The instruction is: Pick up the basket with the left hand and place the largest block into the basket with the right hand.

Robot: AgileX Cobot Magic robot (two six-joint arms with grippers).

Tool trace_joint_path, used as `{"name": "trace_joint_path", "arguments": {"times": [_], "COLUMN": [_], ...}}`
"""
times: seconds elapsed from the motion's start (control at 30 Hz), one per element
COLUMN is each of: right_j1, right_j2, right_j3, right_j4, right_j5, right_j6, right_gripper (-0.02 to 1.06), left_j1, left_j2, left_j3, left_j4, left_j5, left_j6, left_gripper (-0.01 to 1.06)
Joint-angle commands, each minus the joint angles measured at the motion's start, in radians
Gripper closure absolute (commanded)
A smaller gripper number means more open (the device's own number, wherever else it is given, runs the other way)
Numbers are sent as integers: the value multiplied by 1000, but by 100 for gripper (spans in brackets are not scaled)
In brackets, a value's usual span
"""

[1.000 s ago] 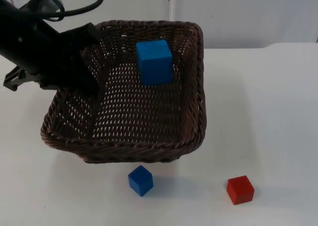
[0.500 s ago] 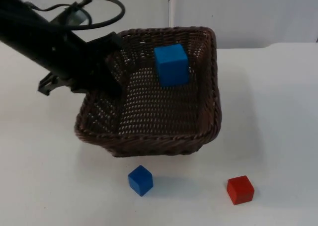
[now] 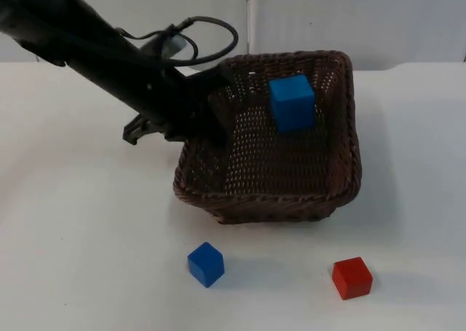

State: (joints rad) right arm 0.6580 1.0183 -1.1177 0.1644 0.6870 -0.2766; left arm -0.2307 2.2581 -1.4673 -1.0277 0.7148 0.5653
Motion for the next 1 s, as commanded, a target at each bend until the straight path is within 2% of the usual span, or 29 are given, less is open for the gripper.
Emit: {"name": "trace_joint_path", "arguments": {"times": [0.0,0.27,0.37,0.4,0.47,0.57,0.6,0.67,0.73,0.83,0.97], "right_j1": [1,1,1,1,1,1,1,1,1,1,1], "right_j2": [-12,-26,-36,-36,-46,-58,-58,-68,-68,-68,-68], "right_j3": [5,24,32,32,32,32,32,32,32,32,32], "right_j4": [-6,-6,-4,-4,-4,-4,-4,-4,-4,-4,-4], "right_j5": [-11,-29,-34,-34,-34,-34,-34,-34,-36,-36,-34], "right_j6": [-8,-8,-8,-8,-8,-8,-8,-8,-8,-8,-8], "right_gripper": [17,17,17,17,17,17,17,17,17,17,17], "left_j1": [-4,-4,-4,-4,-4,-4,-4,-4,-4,-4,-2], "left_j2": [25,26,26,26,26,26,26,26,26,24,11], "left_j3": [-35,-41,-43,-43,-43,-43,-43,-43,-43,-43,-43], "left_j4": [-39,-36,-36,-36,-38,-38,-38,-38,-38,-38,-15], "left_j5": [6,-14,-12,-12,-12,-6,-6,10,20,24,20], "left_j6": [-24,-32,-32,-32,-32,-32,-32,-28,-15,-11,7], "left_gripper": [105,105,95,95,83,57,57,40,30,26,26]}}
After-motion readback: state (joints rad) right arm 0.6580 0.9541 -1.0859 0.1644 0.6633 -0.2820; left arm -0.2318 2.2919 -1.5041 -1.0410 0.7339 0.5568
